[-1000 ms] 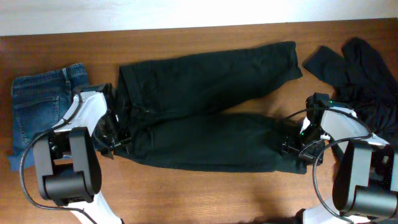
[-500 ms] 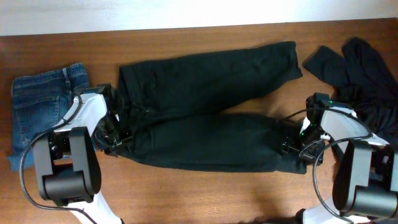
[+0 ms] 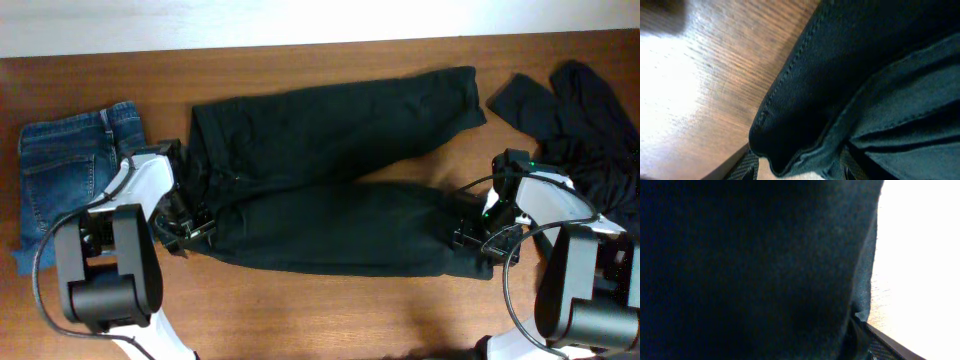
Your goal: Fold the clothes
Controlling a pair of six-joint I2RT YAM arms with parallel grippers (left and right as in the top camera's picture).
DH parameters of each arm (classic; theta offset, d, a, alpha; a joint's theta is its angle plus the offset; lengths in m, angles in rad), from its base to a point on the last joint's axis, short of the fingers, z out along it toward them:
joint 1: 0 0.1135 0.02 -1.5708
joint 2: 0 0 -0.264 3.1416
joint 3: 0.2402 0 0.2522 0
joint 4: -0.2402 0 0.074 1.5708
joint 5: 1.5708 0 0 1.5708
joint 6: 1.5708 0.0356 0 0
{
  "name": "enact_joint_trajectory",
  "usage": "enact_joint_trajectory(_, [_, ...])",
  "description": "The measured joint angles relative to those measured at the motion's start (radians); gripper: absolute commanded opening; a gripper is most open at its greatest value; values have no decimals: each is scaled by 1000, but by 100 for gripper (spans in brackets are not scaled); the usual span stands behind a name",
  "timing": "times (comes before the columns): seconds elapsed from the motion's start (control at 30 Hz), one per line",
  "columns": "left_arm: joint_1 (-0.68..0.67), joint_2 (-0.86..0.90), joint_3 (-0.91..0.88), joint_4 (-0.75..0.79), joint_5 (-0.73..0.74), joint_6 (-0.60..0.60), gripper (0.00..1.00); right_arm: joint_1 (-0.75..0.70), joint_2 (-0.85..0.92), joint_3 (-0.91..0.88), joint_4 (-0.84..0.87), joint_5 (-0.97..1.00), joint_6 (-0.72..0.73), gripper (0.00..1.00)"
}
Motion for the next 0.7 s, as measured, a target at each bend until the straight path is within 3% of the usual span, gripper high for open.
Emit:
enact_joint_trajectory(0.2, [10, -55, -75, 87, 23, -23, 51, 0, 0, 0, 0, -1, 0, 76])
enact_joint_trajectory(0.3, [14, -74, -100, 117, 37, -33, 40, 0, 0, 0, 0, -2, 0, 76])
enact_joint_trajectory(0.4, [12, -74, -103, 131, 61, -47, 15, 0, 0, 0, 0, -3, 0, 76])
enact_joint_trajectory(0.6, [8, -74, -103, 144, 90, -47, 1, 0, 0, 0, 0, -3, 0, 76])
enact_joint_trajectory(0.7, [8, -74, -103, 143, 90, -43, 0, 0, 0, 0, 0, -3, 0, 75])
